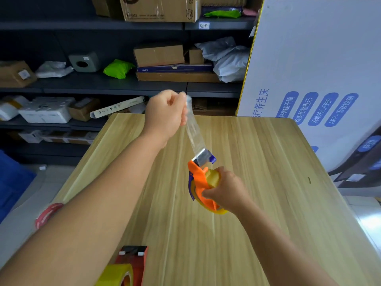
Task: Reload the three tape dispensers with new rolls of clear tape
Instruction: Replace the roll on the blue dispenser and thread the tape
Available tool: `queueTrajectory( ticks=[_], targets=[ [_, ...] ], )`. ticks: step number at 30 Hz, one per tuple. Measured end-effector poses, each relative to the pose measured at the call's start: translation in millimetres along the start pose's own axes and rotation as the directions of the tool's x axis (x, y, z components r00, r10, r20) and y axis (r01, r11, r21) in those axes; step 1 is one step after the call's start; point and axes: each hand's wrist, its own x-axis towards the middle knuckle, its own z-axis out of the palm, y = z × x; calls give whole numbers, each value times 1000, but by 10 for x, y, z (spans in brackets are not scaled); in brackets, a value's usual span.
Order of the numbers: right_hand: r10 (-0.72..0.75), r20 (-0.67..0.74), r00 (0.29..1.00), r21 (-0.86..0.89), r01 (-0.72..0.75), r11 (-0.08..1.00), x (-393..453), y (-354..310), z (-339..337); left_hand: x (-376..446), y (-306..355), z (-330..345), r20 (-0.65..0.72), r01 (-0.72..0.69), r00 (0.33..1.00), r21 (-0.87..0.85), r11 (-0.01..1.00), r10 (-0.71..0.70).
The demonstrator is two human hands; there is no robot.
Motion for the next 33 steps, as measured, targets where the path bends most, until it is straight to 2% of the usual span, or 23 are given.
queueTrajectory(
  ticks=[3,11,14,19,26,33],
  targets=[
    [-16,-36,999,37,18,999,24,-14,-18,47,154,11,-8,-78,997,21,997,78],
    [-38,-49,998,161,45,986,50,32,-70,148,243,-49,-127,-29,992,-32,999,25],
    [-16,-54,998,268,30,963,35,70,-115,182,118,-106,-164,123,977,-106,987,-139],
    [-6,-51,999,408,26,913,-15,112,-174,90,-355,-196,-153,409,880,-233,882,-449],
    [2,-45,999,484,20,875,-12,84,-192,-193,-842,-197,-19,651,715,-346,675,-699],
    [-30,-3,1000,511,28,859,-52,12,-251,-525,-1036,-97,215,682,684,-527,507,-697]
  ],
)
